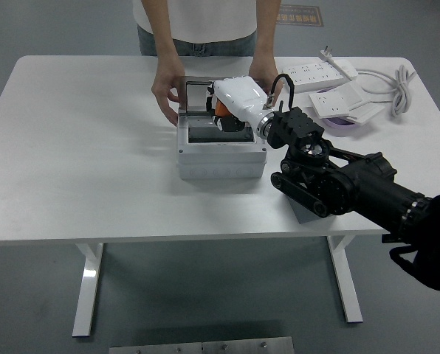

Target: Fetch the battery,place it into the box,close the lid of the box

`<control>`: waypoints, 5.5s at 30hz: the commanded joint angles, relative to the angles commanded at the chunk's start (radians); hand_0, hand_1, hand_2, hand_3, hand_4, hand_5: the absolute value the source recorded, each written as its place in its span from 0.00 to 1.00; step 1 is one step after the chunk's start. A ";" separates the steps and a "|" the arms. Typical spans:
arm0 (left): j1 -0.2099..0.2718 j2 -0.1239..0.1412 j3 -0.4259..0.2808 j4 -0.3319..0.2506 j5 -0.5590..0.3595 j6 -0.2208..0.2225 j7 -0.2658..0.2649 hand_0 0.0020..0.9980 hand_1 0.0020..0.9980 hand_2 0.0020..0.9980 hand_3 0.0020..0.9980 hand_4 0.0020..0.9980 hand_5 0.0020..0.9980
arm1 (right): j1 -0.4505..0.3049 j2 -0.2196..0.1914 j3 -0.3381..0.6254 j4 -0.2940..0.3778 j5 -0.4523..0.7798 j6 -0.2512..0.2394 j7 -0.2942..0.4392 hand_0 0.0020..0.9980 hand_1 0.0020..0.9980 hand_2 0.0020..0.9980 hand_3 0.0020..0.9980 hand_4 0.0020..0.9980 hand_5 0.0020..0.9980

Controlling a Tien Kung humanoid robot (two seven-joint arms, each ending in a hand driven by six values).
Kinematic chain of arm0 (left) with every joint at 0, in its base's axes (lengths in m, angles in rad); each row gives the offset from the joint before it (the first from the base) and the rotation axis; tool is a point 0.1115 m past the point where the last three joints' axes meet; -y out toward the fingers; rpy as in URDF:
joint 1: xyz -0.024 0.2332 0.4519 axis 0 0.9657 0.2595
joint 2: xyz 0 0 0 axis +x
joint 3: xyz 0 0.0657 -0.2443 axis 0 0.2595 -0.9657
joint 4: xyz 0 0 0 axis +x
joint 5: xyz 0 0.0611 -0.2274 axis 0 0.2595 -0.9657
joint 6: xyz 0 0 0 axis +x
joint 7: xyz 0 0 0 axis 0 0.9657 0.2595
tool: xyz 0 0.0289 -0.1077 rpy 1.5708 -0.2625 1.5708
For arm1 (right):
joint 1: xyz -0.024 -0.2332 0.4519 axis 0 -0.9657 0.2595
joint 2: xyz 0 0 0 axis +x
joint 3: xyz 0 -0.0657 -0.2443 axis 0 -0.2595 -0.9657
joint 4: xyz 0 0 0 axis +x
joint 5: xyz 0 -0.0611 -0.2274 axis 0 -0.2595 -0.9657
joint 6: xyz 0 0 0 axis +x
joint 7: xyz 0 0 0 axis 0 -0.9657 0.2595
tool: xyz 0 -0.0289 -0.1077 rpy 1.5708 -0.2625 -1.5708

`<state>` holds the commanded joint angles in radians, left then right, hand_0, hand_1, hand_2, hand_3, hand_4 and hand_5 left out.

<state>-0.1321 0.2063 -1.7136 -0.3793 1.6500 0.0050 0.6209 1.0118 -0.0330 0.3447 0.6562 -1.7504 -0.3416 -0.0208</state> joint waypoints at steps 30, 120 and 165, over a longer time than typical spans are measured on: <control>0.026 0.010 -0.042 -0.043 0.064 -0.018 0.025 0.57 0.73 0.62 0.54 0.49 0.00 | 0.016 0.033 -0.146 -0.044 0.167 -0.180 0.053 0.14 0.22 0.35 0.33 0.04 0.00; 0.005 -0.001 -0.023 -0.021 0.042 -0.019 0.025 0.58 0.73 0.62 0.54 0.48 0.00 | -0.011 0.033 -0.227 -0.066 0.261 -0.142 0.071 0.63 0.47 0.54 0.62 0.65 0.36; 0.025 -0.001 -0.007 -0.031 0.012 -0.002 0.025 0.57 0.73 0.62 0.54 0.48 0.00 | 0.031 0.033 -0.248 -0.025 0.426 -0.263 -0.005 0.11 0.23 0.31 0.36 0.51 0.20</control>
<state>-0.1073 0.2050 -1.7205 -0.4107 1.6622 0.0030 0.6454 1.0428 0.0000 0.0964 0.6308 -1.3242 -0.6047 -0.0253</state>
